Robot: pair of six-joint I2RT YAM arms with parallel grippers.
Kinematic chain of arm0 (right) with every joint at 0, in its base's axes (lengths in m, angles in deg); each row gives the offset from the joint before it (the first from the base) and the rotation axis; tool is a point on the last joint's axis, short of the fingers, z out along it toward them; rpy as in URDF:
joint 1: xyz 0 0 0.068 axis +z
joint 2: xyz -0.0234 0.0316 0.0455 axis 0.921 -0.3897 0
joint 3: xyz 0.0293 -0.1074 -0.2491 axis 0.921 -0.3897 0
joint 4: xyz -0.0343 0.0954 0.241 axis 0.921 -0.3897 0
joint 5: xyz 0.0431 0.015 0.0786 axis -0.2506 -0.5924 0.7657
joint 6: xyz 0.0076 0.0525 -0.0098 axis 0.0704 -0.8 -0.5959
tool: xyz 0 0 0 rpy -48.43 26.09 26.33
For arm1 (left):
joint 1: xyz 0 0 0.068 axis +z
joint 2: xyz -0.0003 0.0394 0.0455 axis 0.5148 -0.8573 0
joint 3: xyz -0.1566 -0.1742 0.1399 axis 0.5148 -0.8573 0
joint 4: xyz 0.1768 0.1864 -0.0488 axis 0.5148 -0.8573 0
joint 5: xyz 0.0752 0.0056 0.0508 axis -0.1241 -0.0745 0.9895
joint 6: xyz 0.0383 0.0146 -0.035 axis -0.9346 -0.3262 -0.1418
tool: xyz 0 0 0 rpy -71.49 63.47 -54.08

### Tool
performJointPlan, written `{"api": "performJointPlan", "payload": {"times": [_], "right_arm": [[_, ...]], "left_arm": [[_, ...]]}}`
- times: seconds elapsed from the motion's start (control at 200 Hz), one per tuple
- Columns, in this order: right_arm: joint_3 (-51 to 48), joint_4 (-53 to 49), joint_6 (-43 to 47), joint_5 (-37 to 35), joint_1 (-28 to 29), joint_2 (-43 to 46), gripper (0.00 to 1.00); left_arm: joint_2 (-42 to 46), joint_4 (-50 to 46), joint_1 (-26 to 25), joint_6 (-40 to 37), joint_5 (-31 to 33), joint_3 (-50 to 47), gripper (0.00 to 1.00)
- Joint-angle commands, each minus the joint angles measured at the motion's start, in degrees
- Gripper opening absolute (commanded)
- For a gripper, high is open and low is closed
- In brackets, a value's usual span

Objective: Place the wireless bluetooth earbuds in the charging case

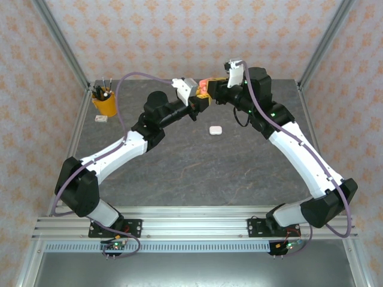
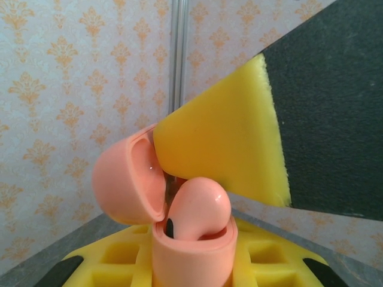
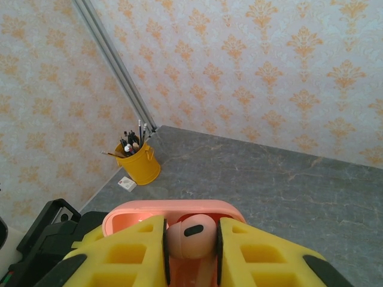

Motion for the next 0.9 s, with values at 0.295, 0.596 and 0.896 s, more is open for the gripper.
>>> {"api": "performJointPlan", "payload": {"times": [0.295, 0.596, 0.896], "right_arm": [[0.1, -4.5, 0.7, -0.8, 1.1, -0.7, 0.31], [0.5, -4.6, 0.2, -4.3, 1.1, -0.5, 0.37], [2.2, -4.8, -2.0, -5.5, 1.1, -0.6, 0.44]], "left_arm": [[0.0, 3.8, -0.8, 0.0, -1.2, 2.7, 0.0], [-0.3, 3.8, -0.8, -0.2, -1.3, 2.7, 0.0], [-0.5, 3.8, -0.8, -0.3, -1.3, 2.5, 0.0]]}}
